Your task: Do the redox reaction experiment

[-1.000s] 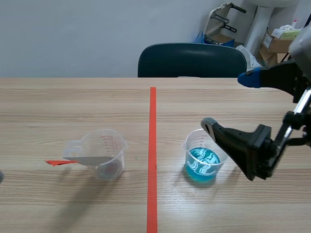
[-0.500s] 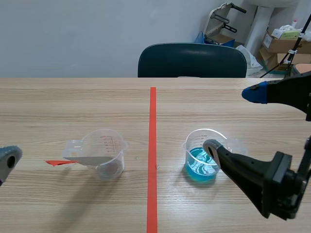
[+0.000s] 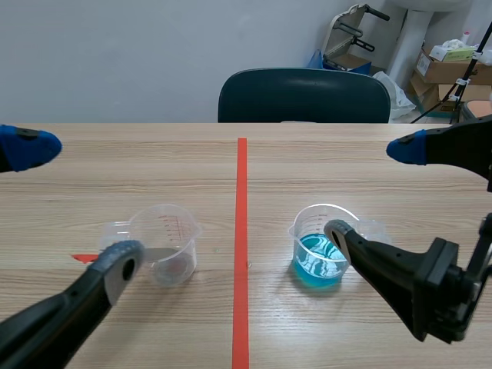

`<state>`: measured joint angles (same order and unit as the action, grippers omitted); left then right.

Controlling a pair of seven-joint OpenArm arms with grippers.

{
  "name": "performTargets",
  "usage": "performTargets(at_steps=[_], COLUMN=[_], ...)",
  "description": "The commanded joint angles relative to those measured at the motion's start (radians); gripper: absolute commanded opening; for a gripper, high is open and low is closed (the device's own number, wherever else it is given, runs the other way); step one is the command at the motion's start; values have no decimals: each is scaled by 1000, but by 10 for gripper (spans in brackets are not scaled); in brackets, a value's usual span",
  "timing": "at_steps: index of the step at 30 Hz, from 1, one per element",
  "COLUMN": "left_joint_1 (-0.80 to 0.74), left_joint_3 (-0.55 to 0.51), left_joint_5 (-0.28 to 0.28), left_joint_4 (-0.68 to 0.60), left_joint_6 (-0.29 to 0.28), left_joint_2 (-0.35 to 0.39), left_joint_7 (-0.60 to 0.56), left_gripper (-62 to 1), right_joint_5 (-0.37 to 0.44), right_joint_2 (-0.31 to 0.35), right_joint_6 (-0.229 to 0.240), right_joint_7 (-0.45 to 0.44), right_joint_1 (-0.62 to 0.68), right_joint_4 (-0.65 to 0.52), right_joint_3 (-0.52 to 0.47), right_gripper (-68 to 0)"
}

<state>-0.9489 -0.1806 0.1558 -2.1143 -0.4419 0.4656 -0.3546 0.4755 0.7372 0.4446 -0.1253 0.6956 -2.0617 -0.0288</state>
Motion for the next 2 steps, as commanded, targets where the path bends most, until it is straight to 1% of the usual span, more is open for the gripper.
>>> performTargets(at_steps=[1,2], left_joint_1=[7,15], left_joint_3=[17,32], left_joint_5=[8,8], left_joint_4=[-3,-3], left_joint_6=[16,33], left_joint_2=[-8,-8], left_joint_7=[7,21], left_gripper=[14,14], right_joint_5=[10,10], right_joint_2=[0,0], right_joint_6=[-4,-4], right_joint_7=[-11,-11], right_joint_1=[-11,-11], right_joint_4=[-8,-8], right_joint_3=[-1,-1], right_gripper=[4,4])
